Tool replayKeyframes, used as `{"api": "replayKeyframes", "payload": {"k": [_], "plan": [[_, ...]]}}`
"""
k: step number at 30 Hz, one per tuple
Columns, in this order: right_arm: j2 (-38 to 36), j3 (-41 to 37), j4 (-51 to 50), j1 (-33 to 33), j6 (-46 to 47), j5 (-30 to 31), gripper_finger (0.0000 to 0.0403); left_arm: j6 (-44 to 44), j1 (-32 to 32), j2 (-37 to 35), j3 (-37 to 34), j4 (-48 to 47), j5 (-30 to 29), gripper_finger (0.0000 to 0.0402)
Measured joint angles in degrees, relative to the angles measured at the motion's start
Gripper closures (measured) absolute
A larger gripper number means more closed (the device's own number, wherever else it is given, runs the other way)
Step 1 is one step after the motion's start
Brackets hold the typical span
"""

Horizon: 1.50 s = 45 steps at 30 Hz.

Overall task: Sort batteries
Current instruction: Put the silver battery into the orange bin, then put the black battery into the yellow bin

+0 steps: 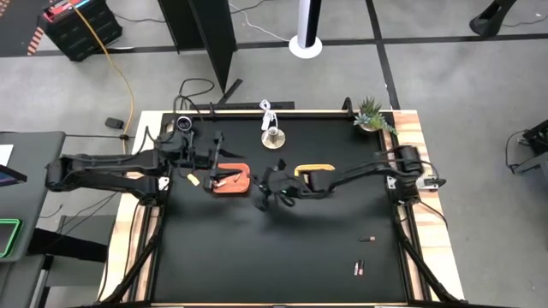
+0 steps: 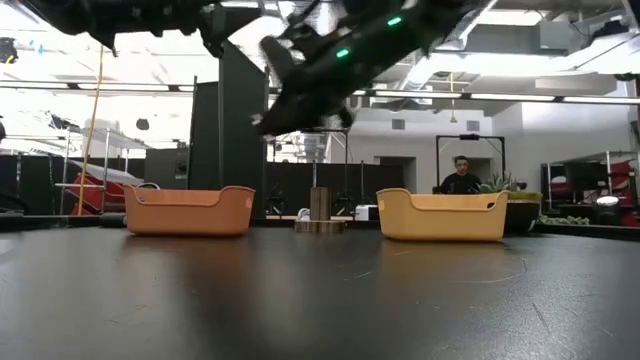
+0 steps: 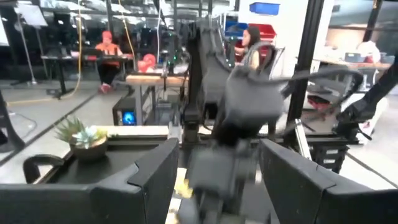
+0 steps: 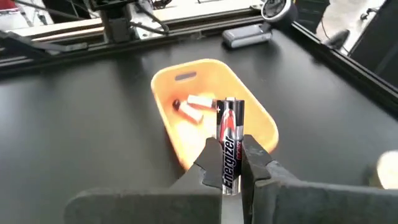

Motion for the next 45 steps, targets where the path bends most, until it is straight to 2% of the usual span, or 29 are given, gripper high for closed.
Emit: {"api": "replayKeyframes", "payload": {"k": [7, 11, 14, 21, 25, 29, 40, 45], "plan": [[10.4, 12.2, -1.4, -2.0, -4.9, -6.0, 0.0381, 0.2, 0.1, -3.1, 0.0, -3.9, -0.2, 0.0184], [13.2, 16.0, -4.5, -2.4, -5.5, -6.4, 0.0364, 0.3, 0.1, -3.2, 0.0, -6.0, -1.0, 0.0184], [13.9, 16.8, -4.7, -2.9, -5.1, -6.4, 0.0329, 0.3, 0.1, -3.2, 0.0, -6.4, -1.4, 0.0184], [13.1, 16.8, -4.6, -3.9, -4.8, -6.3, 0.0210, 0.7, 0.1, -3.2, 0.0, -6.5, -1.8, 0.0184], [12.9, 16.8, -5.4, -3.9, -5.7, -6.2, 0.0169, 0.9, 0.1, -3.2, 0.0, -6.9, -1.8, 0.0184], [12.0, 16.8, -8.5, -3.4, -7.5, -6.2, 0.0164, 1.4, 0.1, -3.1, 0.0, -8.0, -1.9, 0.0184], [6.1, 16.7, -22.1, -0.9, -9.0, -3.3, 0.0180, 1.9, 0.1, -3.1, 0.0, -9.1, -1.9, 0.0184], [3.4, 12.1, -22.6, 0.4, -7.1, -3.0, 0.0181, 2.3, 0.1, -3.2, 0.0, -9.2, -1.9, 0.0184]]}}
